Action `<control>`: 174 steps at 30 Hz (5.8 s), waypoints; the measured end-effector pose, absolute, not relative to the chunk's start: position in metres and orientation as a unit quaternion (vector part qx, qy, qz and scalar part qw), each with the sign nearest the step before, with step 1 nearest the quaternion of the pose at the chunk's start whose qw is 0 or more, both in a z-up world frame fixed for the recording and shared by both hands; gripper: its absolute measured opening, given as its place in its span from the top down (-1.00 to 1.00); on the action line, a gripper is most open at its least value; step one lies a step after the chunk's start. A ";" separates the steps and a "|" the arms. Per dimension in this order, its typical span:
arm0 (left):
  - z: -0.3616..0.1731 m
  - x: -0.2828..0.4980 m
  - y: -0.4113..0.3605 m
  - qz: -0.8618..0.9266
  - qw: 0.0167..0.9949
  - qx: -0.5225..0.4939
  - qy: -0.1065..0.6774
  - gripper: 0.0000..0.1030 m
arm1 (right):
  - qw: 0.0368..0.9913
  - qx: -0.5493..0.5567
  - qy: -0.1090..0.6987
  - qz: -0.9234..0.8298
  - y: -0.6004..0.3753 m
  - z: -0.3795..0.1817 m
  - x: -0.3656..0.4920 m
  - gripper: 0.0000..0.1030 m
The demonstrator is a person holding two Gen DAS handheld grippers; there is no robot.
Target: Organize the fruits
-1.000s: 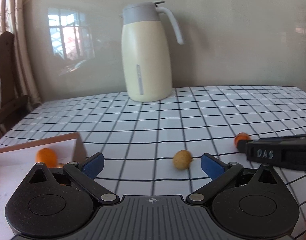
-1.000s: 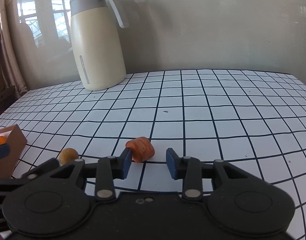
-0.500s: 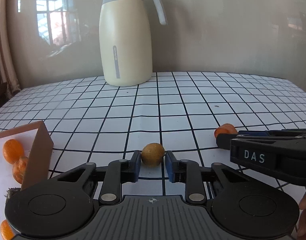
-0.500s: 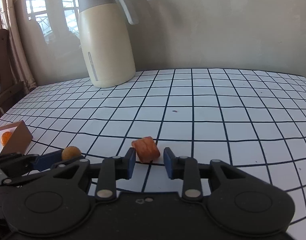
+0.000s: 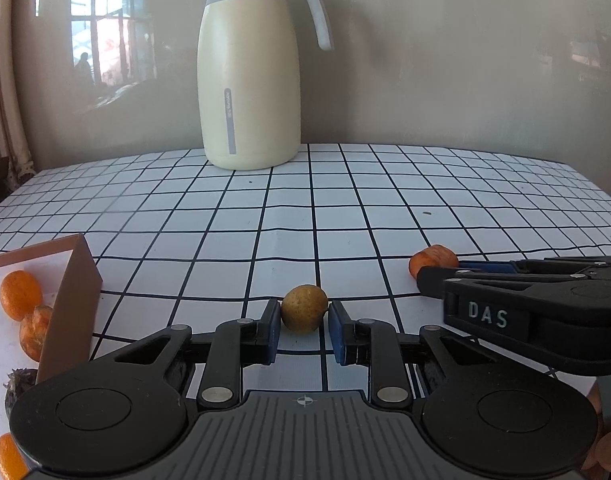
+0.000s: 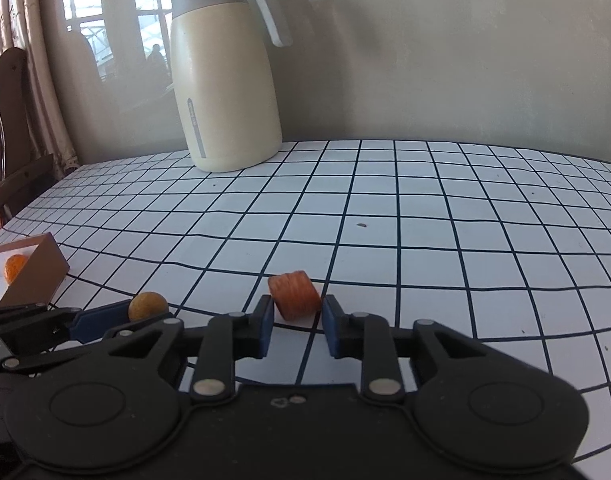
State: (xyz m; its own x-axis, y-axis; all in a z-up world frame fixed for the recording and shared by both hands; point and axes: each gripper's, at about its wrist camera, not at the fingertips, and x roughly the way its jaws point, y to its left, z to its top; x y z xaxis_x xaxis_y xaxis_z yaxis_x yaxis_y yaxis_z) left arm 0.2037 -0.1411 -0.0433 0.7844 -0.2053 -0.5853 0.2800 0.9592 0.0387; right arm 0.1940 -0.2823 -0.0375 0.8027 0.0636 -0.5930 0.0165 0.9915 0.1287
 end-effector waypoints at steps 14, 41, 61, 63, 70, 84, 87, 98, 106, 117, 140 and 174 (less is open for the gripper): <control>-0.043 0.206 -0.141 -0.129 0.943 0.060 0.303 0.49 | 0.948 0.061 0.313 0.005 -0.280 -0.037 0.197 0.66; 0.004 0.123 -0.078 -0.139 0.956 0.037 0.255 0.49 | 0.965 0.078 0.247 0.033 -0.247 -0.004 0.095 0.66; 0.032 0.091 0.035 -0.027 0.978 -0.002 0.205 0.49 | 0.976 0.061 0.166 0.126 -0.162 0.024 0.090 0.66; 0.033 0.091 0.045 -0.016 0.980 -0.007 0.201 0.49 | 0.976 0.058 0.162 0.136 -0.152 0.025 0.090 0.66; 0.030 0.091 0.077 0.027 0.980 -0.014 0.196 0.49 | 0.975 0.050 0.149 0.157 -0.124 0.026 0.092 0.66; 0.022 0.088 0.140 0.102 0.974 -0.038 0.200 0.49 | 0.972 0.050 0.139 0.183 -0.079 0.025 0.105 0.66; 0.021 0.088 0.149 0.111 0.972 -0.044 0.200 0.49 | 0.971 0.047 0.140 0.187 -0.072 0.023 0.107 0.66; 0.015 0.093 0.167 0.133 0.969 -0.053 0.203 0.49 | 0.969 0.046 0.149 0.191 -0.058 0.019 0.116 0.66; 0.012 0.097 0.176 0.144 0.966 -0.058 0.205 0.49 | 0.968 0.047 0.158 0.187 -0.051 0.015 0.125 0.66; 0.008 0.115 0.180 0.141 0.963 -0.061 0.221 0.49 | 0.967 0.046 0.181 0.175 -0.045 0.007 0.140 0.65; 0.023 0.136 0.169 0.161 0.970 -0.007 0.183 -1.00 | 0.978 0.101 0.113 0.140 -0.062 0.028 0.137 -0.88; 0.041 0.060 0.124 0.151 0.966 0.001 0.209 -1.00 | 0.973 0.071 0.143 0.165 -0.109 0.039 0.064 -0.88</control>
